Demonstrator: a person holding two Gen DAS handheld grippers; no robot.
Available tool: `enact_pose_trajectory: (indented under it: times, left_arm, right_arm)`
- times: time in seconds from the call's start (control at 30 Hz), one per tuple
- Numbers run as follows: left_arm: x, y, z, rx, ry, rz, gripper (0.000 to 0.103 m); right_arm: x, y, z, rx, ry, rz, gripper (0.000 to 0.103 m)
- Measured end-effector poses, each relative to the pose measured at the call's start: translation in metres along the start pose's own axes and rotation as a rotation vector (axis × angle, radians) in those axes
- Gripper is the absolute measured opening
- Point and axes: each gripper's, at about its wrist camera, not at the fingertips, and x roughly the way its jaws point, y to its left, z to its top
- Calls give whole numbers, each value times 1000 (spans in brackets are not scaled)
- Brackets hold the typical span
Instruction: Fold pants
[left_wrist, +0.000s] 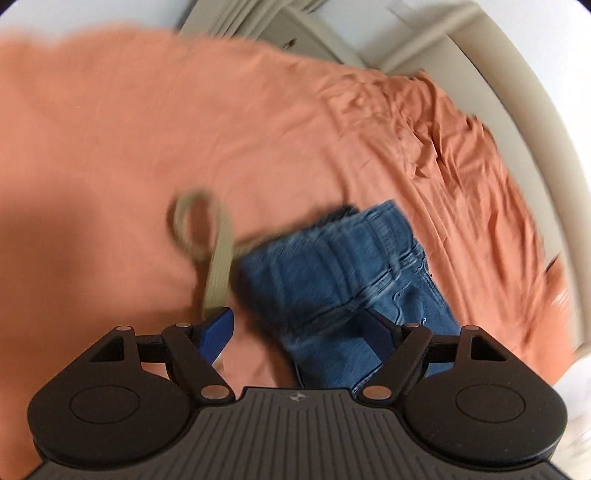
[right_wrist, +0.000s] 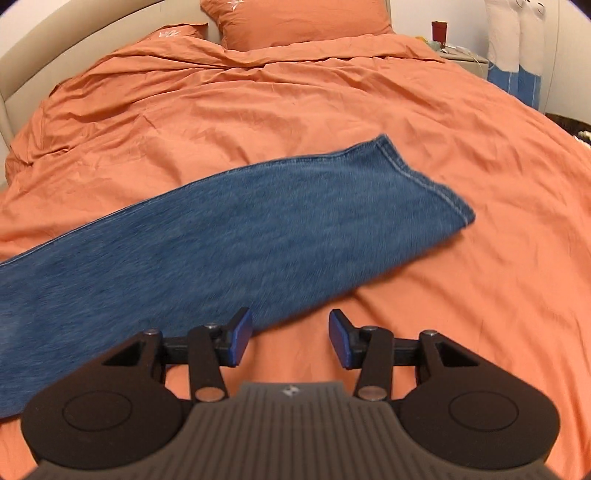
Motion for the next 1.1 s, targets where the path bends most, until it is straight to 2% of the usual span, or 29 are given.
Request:
enact_pose_trajectory:
  times: [0.07, 0.1, 0.13, 0.17, 0.23, 0.3, 0.33, 0.4, 0.47, 0.6, 0.67, 0.77, 0.83, 0.87, 0.9, 1.0, 1.1]
  left_arm:
    - [10, 15, -4, -89, -16, -68, 90]
    - [16, 19, -5, -123, -32, -94, 85]
    - [19, 22, -5, -142, -44, -111, 80]
    - [23, 21, -4, -146, -47, -123, 63]
    - [23, 13, -1, -120, -56, -83, 47]
    - [12, -7, 2, -20, -95, -5, 28]
    - [3, -21, 3, 42, -126, 43, 23]
    - [-14, -47, 2, 138, -184, 87, 18]
    - [-16, -60, 2, 211, -210, 136, 18]
    - [28, -52, 3, 261, -139, 299, 18]
    - [42, -45, 0, 264, -121, 331, 19]
    - [48, -54, -1, 315, -119, 365, 21]
    - [47, -59, -1, 354, -105, 386, 26]
    - [45, -62, 1, 367, -102, 391, 31]
    - [41, -65, 2, 378, -104, 397, 41]
    - [27, -70, 2, 399, -129, 410, 56]
    - [18, -79, -5, 430, -154, 443, 58]
  right_arm:
    - [-10, 4, -4, -6, -8, -5, 43]
    - [-15, 6, -7, -9, -14, -7, 43]
    - [-20, 7, -8, -13, -17, -9, 43]
    - [-25, 7, -10, -15, -19, -15, 43]
    - [-32, 6, -12, -14, -20, -30, 43]
    - [-37, 0, -15, 4, -17, -47, 43]
    - [-40, -3, -16, 19, -17, -56, 42]
    - [-44, -11, -16, 50, -20, -69, 42]
    - [-48, -18, -14, 71, -25, -82, 42]
    - [-47, -32, -9, 120, -23, -95, 42]
    - [-45, -43, -6, 164, -24, -90, 42]
    - [-44, -68, -2, 267, -47, -56, 42]
    - [-41, -87, 1, 330, -73, -42, 42]
    - [-39, -96, 4, 360, -85, -34, 42]
    - [-35, -106, 7, 393, -96, -24, 42]
    - [-19, -133, 16, 511, -128, 22, 42]
    - [6, -154, 26, 598, -136, 55, 41]
